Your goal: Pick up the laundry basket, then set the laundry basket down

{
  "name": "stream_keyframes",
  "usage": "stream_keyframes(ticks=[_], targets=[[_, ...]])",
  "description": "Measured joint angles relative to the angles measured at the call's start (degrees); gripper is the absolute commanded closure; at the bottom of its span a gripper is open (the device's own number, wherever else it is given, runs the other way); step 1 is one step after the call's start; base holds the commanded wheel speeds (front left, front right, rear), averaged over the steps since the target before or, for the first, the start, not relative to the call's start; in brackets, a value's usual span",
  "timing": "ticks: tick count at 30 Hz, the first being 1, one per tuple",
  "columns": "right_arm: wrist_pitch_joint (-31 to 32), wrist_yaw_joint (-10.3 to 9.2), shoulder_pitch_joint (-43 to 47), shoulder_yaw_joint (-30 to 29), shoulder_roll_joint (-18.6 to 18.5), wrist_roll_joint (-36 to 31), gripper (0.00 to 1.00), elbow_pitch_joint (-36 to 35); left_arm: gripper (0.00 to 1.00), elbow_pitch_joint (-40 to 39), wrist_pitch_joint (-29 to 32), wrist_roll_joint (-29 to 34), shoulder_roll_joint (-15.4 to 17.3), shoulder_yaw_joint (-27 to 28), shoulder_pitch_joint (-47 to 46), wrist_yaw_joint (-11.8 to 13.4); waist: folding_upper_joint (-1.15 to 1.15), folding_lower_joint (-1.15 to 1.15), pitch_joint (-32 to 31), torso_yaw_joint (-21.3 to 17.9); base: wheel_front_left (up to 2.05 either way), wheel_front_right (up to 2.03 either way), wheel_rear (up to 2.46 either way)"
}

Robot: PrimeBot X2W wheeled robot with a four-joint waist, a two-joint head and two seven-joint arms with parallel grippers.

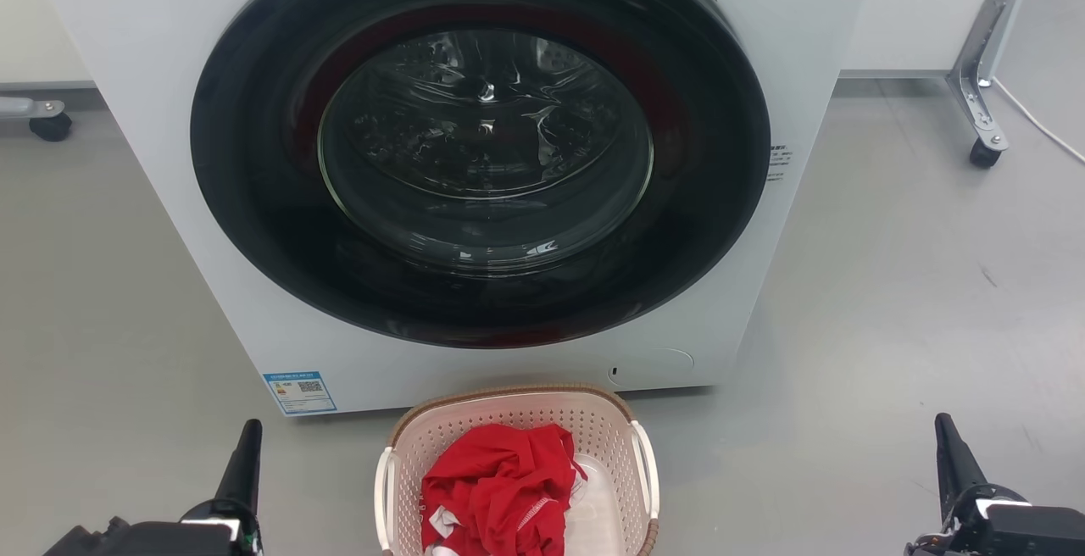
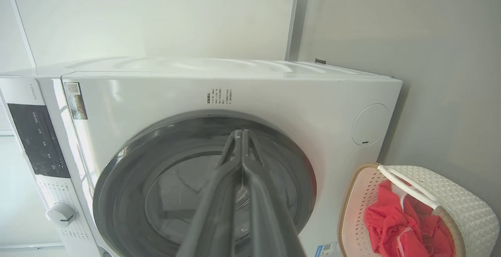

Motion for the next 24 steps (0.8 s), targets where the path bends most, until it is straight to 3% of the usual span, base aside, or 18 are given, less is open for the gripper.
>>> stream_keyframes(ticks=[5,24], targets=[[0.90,0.65,-0.48,-0.80,0.08,3.23,1.00,0.27,1.00,0.41,0.74,-3.45,-0.14,0.41,-1.14,-0.47,0.00,0.00,0.00,0.04,0.00,0.00,0.00],[0.91,0.66,-0.99,-0.83,0.10,3.22,1.00,0.29,1.00,0.47,0.74,-3.85,-0.27,0.42,-1.21,-0.47,0.00,0.00,0.00,0.04,0.00,0.00,0.00]])
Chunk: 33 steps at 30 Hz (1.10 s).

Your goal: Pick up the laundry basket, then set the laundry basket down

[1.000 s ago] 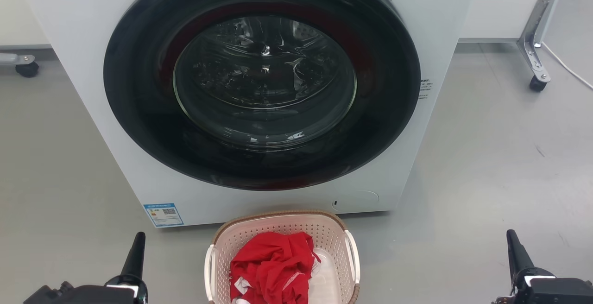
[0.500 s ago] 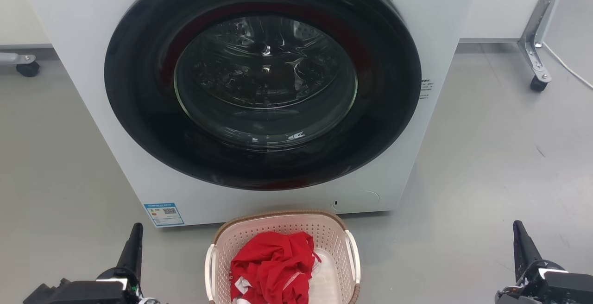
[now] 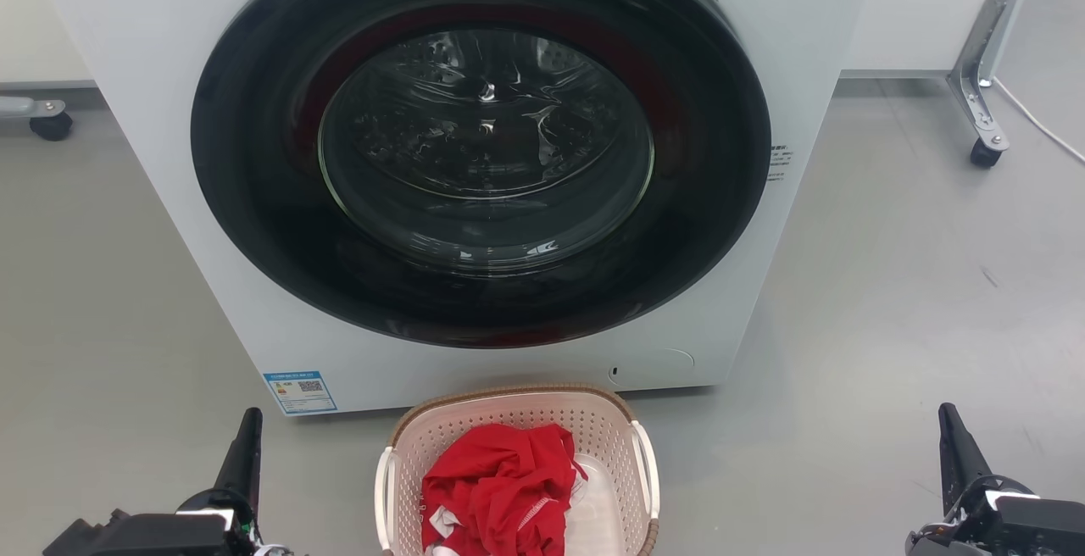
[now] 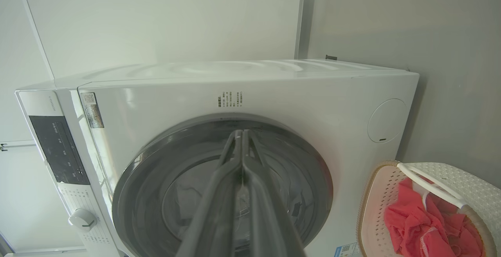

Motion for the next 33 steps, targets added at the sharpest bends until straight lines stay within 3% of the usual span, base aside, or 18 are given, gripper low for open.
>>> stream_keyframes(ticks=[33], targets=[[-0.01,0.00,0.00,0.01,0.01,0.08,1.00,0.00,1.00,0.02,0.00,0.00,-0.01,-0.01,0.00,0.00,0.00,0.00,0.00,0.00,0.00,0.00,0.00]])
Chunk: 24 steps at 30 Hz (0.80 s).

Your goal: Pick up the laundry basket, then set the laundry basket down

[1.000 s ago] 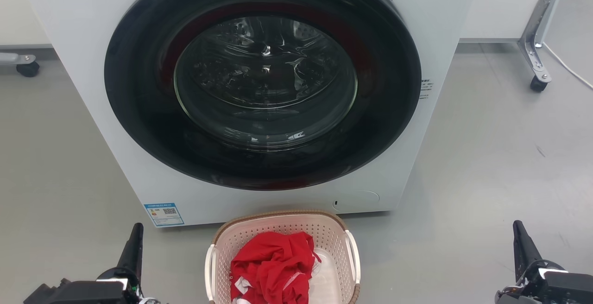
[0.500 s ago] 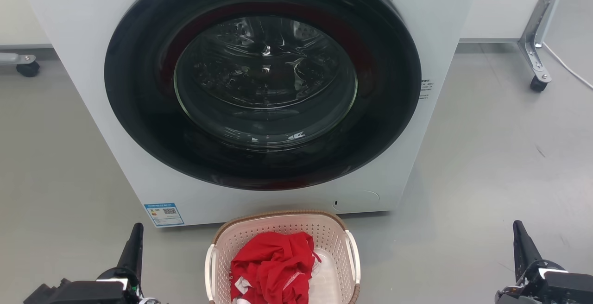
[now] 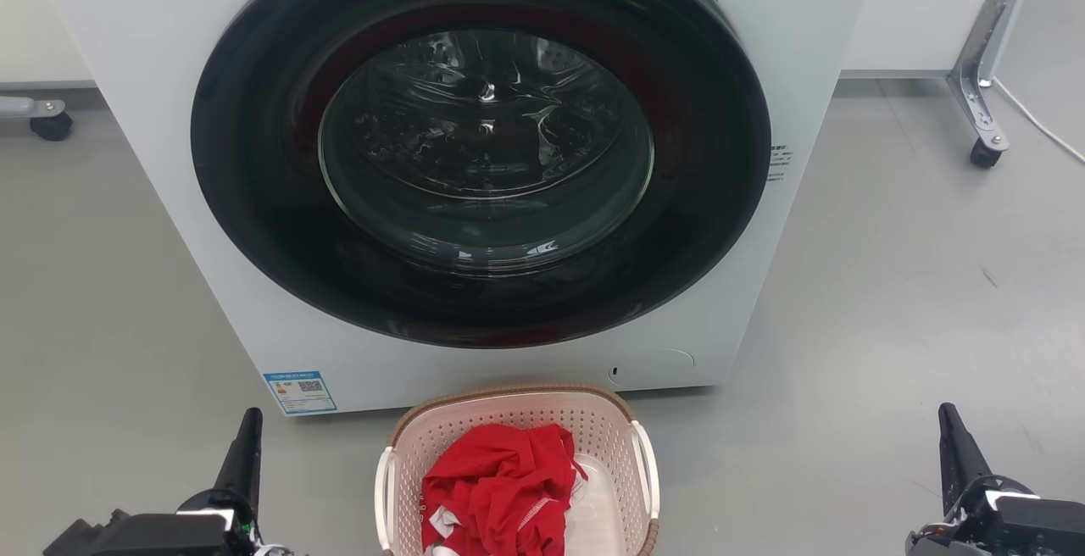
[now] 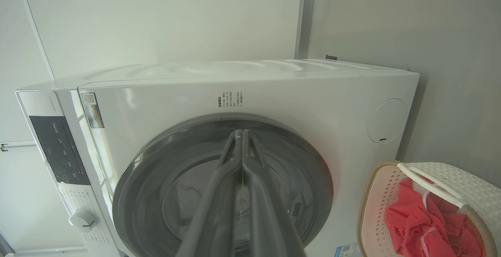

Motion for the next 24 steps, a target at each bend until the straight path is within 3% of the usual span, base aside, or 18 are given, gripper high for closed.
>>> stream_keyframes(ticks=[24], targets=[[0.00,0.00,0.00,0.00,0.00,0.00,1.00,-0.01,1.00,-0.01,0.00,0.00,-0.01,0.00,0.00,0.00,0.00,0.00,0.00,0.00,0.00,0.00,0.00]])
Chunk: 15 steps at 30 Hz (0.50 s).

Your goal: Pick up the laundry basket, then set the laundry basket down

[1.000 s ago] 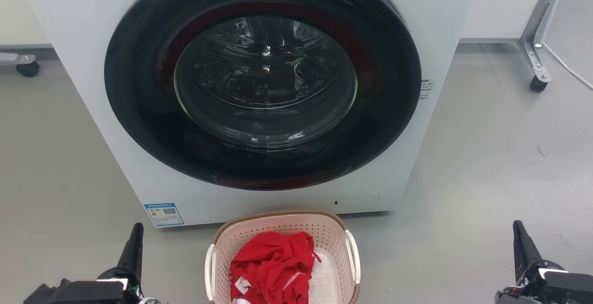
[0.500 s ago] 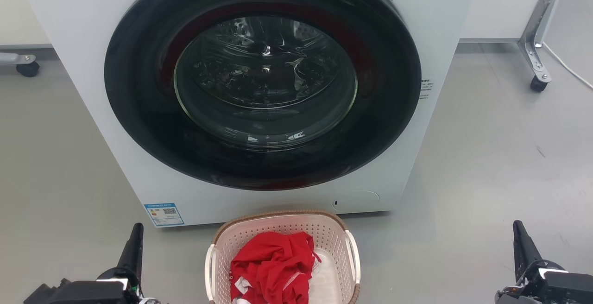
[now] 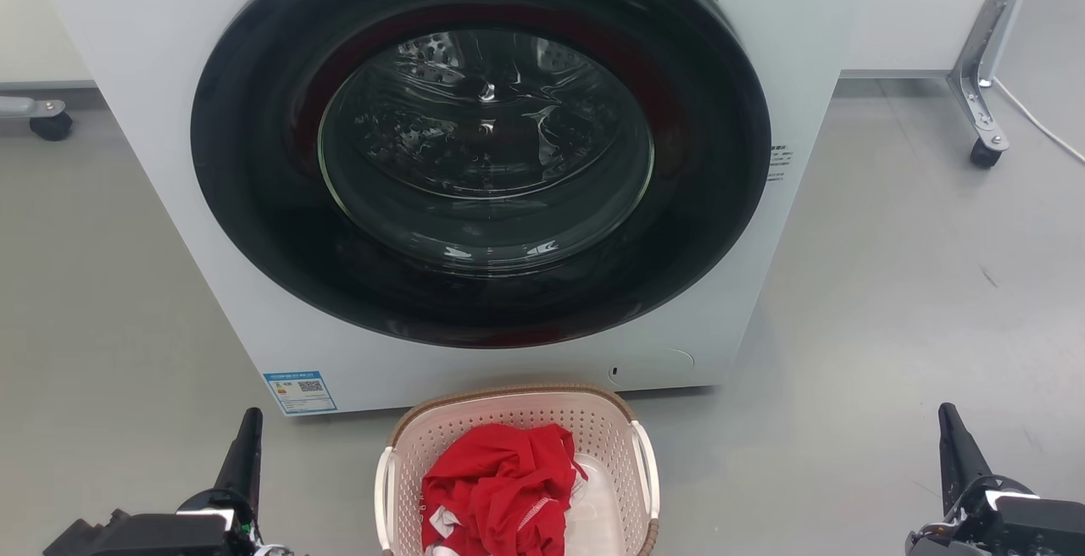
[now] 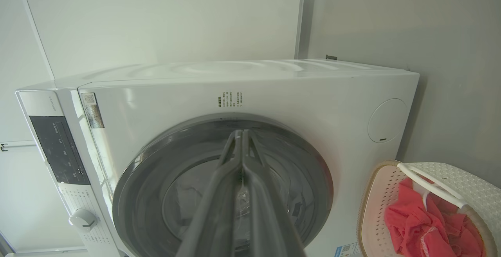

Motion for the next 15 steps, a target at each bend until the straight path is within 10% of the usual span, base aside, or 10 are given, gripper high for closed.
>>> stream_keyframes(ticks=[15], targets=[[0.00,0.01,0.00,0.00,0.00,0.00,1.00,-0.01,1.00,-0.01,0.00,0.00,0.00,0.00,0.00,0.00,0.00,0.00,0.01,0.00,0.00,0.00,0.00]])
